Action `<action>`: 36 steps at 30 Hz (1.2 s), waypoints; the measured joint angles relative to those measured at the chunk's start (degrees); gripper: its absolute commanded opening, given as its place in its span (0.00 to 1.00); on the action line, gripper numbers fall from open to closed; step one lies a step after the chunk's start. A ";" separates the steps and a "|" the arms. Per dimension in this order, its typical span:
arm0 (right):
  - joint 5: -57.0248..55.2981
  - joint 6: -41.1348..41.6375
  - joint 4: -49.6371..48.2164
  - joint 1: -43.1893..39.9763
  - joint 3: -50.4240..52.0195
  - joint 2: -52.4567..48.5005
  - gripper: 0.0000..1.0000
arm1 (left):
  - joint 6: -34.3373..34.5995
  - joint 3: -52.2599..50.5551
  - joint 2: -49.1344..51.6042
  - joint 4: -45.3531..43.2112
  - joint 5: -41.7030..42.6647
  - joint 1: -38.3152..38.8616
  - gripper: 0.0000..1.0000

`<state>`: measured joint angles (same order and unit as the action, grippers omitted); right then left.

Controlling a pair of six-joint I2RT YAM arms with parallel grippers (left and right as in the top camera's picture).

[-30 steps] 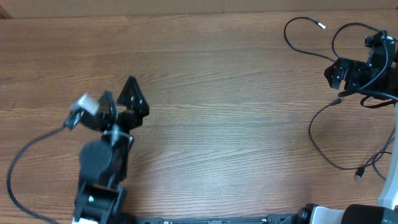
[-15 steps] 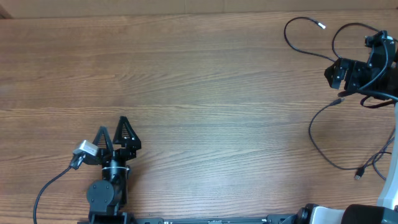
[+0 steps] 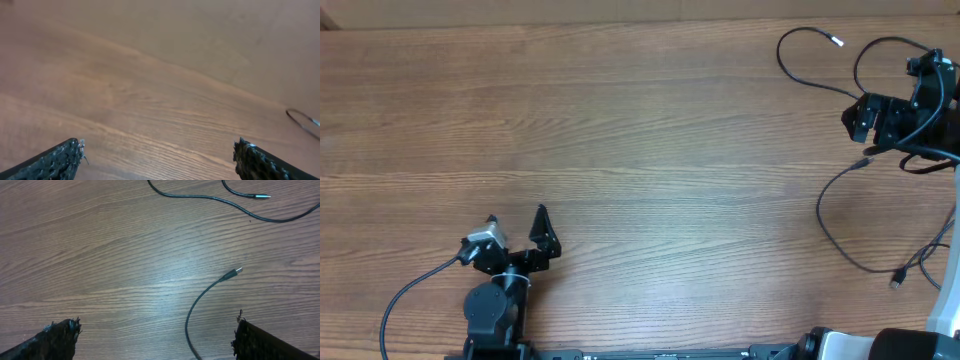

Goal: Untangle cables

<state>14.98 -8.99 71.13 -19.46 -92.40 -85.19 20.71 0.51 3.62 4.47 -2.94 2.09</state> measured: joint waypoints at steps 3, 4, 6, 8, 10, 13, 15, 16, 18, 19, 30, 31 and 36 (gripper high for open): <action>0.00 0.00 0.02 0.00 0.00 0.00 1.00 | -3.06 0.00 -2.27 0.07 1.09 0.00 1.00; -0.02 -0.02 0.00 0.00 0.00 0.00 1.00 | -3.61 0.00 -2.64 0.07 1.27 0.00 1.00; -0.02 0.00 0.00 0.00 0.00 0.00 1.00 | -4.26 0.00 -2.75 0.09 1.53 0.00 1.00; 0.00 -0.02 0.02 0.00 0.00 0.00 1.00 | -4.39 0.00 -2.75 0.09 1.81 0.00 1.00; 0.00 0.00 0.02 0.00 0.00 0.00 1.00 | -4.44 0.00 -2.75 0.11 1.90 0.00 1.00; 0.00 0.02 0.02 0.00 0.00 0.00 1.00 | -5.97 0.00 -2.75 0.09 1.95 0.00 1.00; 0.00 0.00 0.00 0.00 0.00 0.00 1.00 | -6.47 0.00 -2.75 0.09 2.32 0.00 1.00; -0.02 0.00 0.00 0.00 0.00 0.00 1.00 | -7.06 0.00 -2.75 0.09 2.40 0.00 1.00; -0.02 0.00 0.00 0.00 0.00 0.00 1.00 | -8.28 0.00 -2.75 0.09 2.58 0.00 1.00; 0.00 0.00 0.02 0.00 0.00 0.00 1.00 | -9.27 0.00 -2.75 0.09 2.62 0.00 1.00; 0.00 -0.02 0.00 0.00 0.00 0.00 1.00 | -13.44 0.00 -2.75 0.04 2.82 0.00 1.00; -0.02 0.00 -0.02 0.00 0.00 0.00 1.00 | -13.44 0.00 -2.75 0.04 2.80 0.00 1.00; -0.02 -0.02 0.02 0.00 0.00 0.00 1.00 | -13.44 0.00 -2.75 0.04 2.80 0.00 1.00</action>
<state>14.96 -9.02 71.16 -19.46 -92.40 -85.19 7.27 0.51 0.86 4.51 -0.14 2.09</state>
